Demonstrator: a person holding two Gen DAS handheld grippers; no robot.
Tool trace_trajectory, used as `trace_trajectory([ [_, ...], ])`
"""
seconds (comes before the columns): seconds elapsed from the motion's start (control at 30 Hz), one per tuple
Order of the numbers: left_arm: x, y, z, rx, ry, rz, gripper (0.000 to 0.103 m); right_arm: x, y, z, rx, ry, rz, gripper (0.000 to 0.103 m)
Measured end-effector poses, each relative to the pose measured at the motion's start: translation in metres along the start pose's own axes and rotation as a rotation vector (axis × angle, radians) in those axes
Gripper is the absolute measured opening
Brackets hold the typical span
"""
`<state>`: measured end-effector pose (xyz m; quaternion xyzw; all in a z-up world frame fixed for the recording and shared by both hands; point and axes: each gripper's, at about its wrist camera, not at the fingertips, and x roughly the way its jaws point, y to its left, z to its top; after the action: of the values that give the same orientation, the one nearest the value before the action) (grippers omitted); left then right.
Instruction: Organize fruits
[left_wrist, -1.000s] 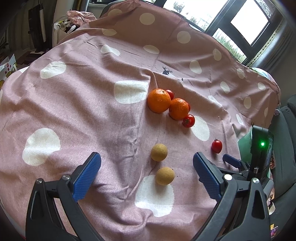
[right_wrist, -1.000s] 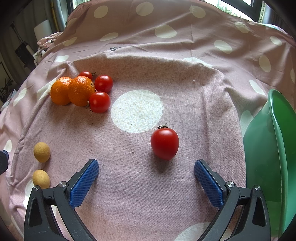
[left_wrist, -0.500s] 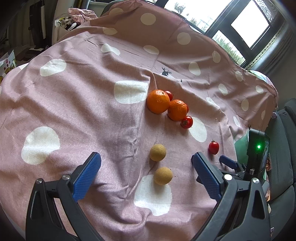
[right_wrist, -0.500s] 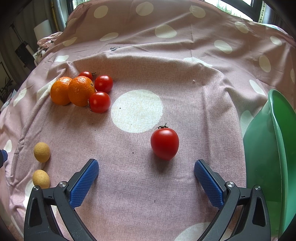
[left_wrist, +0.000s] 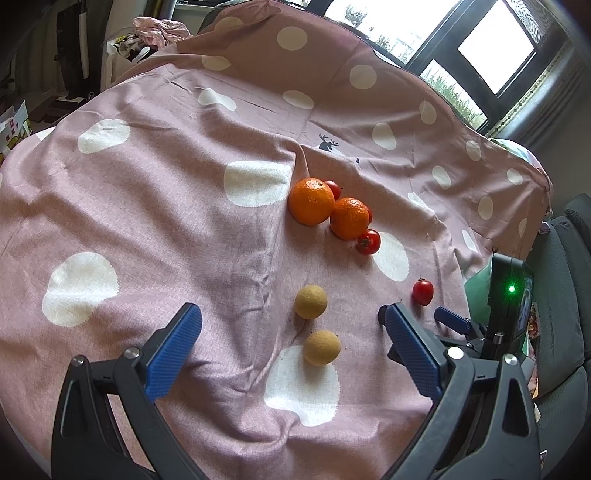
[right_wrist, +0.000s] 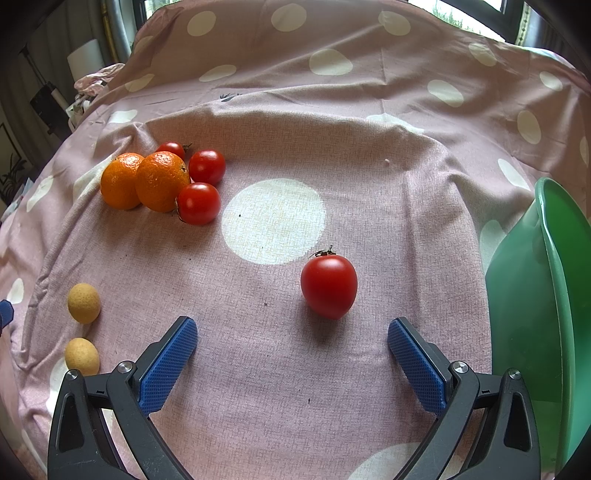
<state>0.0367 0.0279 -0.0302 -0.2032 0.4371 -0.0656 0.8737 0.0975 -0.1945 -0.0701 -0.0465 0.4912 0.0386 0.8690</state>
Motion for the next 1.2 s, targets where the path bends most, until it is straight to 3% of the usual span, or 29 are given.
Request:
trace_trajectory([
  [1.2, 0.0056, 0.0013, 0.0002, 0.004, 0.004, 0.009, 0.1, -0.0008, -0.0002, -0.0005, 0.0, 0.0, 0.0, 0.102],
])
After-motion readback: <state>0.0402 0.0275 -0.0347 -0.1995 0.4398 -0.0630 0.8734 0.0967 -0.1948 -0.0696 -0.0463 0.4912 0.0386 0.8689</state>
